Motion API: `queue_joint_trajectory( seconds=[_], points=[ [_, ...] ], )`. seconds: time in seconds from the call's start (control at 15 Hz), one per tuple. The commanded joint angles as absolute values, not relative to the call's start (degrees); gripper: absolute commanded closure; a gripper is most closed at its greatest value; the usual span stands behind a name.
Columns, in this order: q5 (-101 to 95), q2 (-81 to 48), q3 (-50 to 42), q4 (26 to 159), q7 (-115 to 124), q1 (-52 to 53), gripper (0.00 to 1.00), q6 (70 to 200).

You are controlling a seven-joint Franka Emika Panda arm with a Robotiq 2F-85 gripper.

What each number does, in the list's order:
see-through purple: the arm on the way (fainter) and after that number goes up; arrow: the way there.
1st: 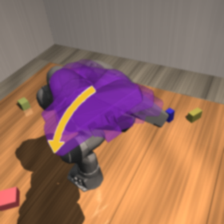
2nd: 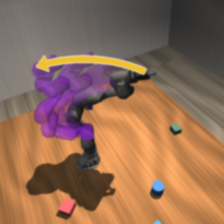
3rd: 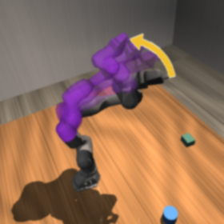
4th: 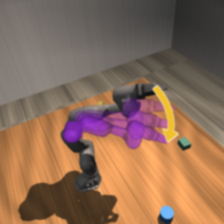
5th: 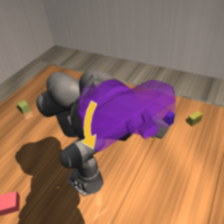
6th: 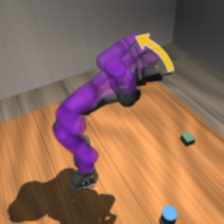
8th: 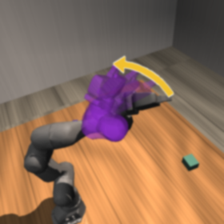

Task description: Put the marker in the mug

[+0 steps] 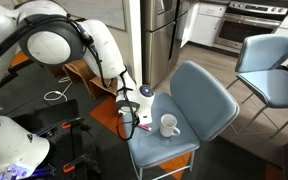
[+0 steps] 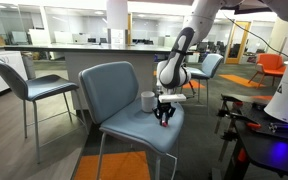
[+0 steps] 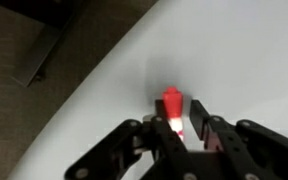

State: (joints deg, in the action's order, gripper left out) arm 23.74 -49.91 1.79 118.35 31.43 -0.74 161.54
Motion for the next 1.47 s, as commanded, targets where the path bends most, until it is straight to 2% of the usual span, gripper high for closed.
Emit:
queue_joint_trajectory(
  seconds=[0.0,0.07,0.2,0.53,0.87,1.4],
  points=[
    [25.69,-49.66,2.47,118.31,29.01,-1.53,0.96,161.26],
    [25.58,-49.19,2.41,118.46,28.94,-1.45,1.00,161.24],
    [24.92,-47.50,1.94,118.51,28.88,-0.87,0.95,159.86],
    [27.99,-41.73,6.93,117.65,25.37,-5.22,0.95,155.66],
    [38.24,-37.49,11.97,115.97,18.44,-11.56,0.95,147.95],
    [62.29,-38.38,11.02,111.79,4.84,-17.16,0.95,145.01]
  ],
)
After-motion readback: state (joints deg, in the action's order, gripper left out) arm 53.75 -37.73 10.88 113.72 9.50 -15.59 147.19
